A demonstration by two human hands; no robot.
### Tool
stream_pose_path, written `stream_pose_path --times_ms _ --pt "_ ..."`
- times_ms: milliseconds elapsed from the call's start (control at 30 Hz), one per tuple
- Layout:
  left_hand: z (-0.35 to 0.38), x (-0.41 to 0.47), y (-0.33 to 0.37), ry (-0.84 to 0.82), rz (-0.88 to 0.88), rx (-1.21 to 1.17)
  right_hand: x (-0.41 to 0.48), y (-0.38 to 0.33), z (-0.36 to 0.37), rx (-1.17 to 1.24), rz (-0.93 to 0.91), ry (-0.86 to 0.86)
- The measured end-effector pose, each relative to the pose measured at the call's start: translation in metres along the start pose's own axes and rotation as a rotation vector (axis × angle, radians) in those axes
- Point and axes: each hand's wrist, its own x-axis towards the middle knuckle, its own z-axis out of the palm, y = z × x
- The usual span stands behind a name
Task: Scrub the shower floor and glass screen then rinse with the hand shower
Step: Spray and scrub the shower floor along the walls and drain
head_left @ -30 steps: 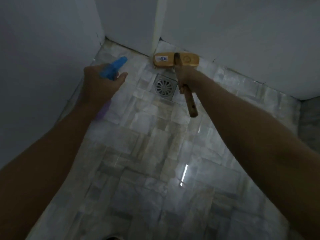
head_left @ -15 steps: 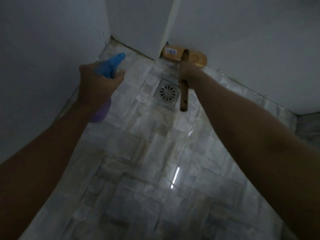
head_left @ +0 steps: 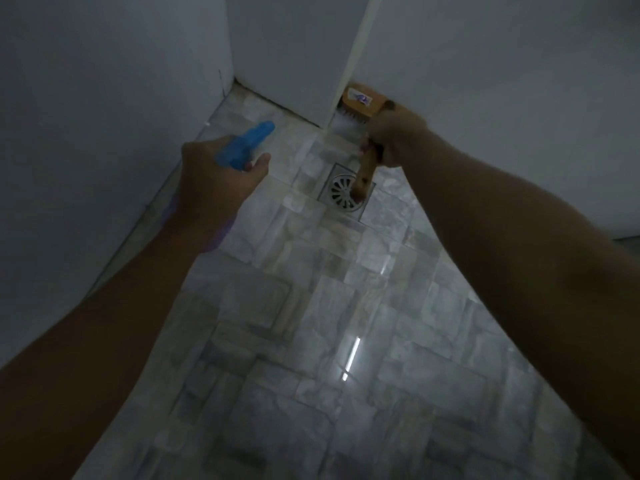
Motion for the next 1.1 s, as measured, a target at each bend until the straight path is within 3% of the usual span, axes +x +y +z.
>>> stream_pose_path --times_ms 133,333,500,767,867,967,1100 --pt "-0.002 0.006 -0.007 0.059 0.013 -0.004 -0.052 0.02 0.013 -0.042 0.012 -0.087" --pt "-0.003 0.001 -0.007 0.062 -0.011 -0.034 -0.028 -0.013 0.006 -0.038 -0.007 -0.061" --pt "-0.004 0.008 -0.014 0.077 -0.003 -0.015 -0.039 0.012 0.01 -0.1 0.014 -0.102" --pt "0.002 0.006 -0.006 -0.003 0.011 -0.02 -0.028 -0.014 0.003 -0.1 -0.009 -0.044" --pt "0.002 0.009 -0.005 -0.042 0.011 -0.024 -0.045 -0.001 0.002 -0.296 -0.078 0.004" --pt "0.007 0.009 0.001 -0.106 0.053 -0.007 -0.076 0.031 0.006 -0.665 -0.142 -0.082" --pt "0.011 0.004 0.01 -0.134 0.036 -0.002 -0.138 0.095 0.018 -0.663 -0.152 -0.205"
